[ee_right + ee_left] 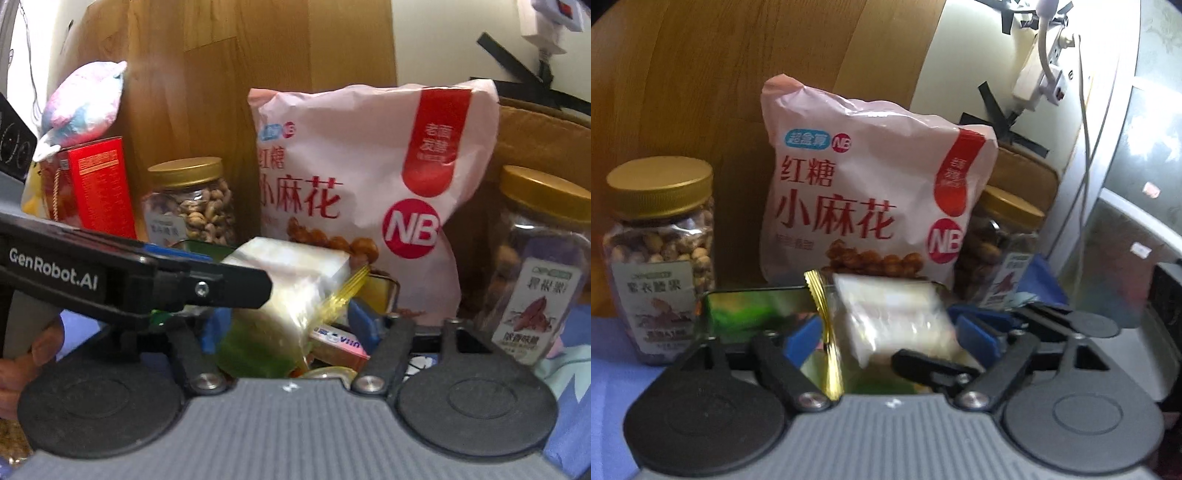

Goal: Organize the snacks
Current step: 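Open the left gripper to drop the cake packet into the tin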

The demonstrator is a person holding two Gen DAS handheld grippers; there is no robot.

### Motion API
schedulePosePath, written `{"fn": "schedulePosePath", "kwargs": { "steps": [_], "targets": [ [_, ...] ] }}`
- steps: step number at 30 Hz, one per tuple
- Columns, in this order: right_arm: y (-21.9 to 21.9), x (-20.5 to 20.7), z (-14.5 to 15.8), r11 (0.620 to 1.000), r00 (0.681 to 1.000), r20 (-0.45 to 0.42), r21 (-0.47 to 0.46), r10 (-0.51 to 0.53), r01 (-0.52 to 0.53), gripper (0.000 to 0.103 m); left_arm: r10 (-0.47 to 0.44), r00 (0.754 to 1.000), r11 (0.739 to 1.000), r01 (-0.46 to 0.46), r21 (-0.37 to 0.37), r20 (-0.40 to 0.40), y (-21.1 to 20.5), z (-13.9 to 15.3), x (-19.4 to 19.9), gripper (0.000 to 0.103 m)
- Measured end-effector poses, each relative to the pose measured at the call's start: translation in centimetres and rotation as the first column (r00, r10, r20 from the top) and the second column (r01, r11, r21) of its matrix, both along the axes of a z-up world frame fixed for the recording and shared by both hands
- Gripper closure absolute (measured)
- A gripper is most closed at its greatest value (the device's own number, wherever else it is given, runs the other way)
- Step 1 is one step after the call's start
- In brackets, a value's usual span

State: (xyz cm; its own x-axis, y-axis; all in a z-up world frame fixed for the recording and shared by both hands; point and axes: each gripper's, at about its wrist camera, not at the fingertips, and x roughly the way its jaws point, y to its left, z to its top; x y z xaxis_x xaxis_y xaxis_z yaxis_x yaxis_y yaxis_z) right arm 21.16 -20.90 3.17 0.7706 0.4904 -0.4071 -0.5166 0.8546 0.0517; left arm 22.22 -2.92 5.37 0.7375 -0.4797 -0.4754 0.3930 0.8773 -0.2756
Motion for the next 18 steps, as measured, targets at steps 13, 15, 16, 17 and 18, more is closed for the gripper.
{"fn": "schedulePosePath", "kwargs": {
  "steps": [13,15,16,17,18],
  "targets": [
    [-2.5,-7.2,0.8,0.983,0.999,-0.022,0.182,-0.032,0.035,0.025,-0.051,0.996,0.997,0.055,-0.05,0.076,3.0,3.4,-8.3,0.008],
    [-2.5,-9.0,0.4,0.979,0.999,-0.053,0.204,-0.002,0.013,0.025,-0.049,0.996,0.998,0.051,-0.021,0.081,3.5,3.3,-10.5,0.008],
    [-2.3,-9.8,0.2,0.978,0.998,-0.069,0.207,0.012,0.002,0.025,-0.049,0.995,0.999,0.05,-0.003,0.085,3.9,3.0,-11.9,0.008],
    [-2.0,-10.4,-0.1,0.978,0.996,-0.088,0.209,0.027,-0.008,0.025,-0.046,0.995,0.999,0.045,0.011,0.089,4.3,2.7,-13.2,0.008],
    [-1.7,-11.1,-0.5,0.977,0.993,-0.109,0.213,0.044,-0.02,0.025,-0.041,0.995,0.999,0.039,0.02,0.093,4.7,2.4,-14.3,0.008]
  ]
}}
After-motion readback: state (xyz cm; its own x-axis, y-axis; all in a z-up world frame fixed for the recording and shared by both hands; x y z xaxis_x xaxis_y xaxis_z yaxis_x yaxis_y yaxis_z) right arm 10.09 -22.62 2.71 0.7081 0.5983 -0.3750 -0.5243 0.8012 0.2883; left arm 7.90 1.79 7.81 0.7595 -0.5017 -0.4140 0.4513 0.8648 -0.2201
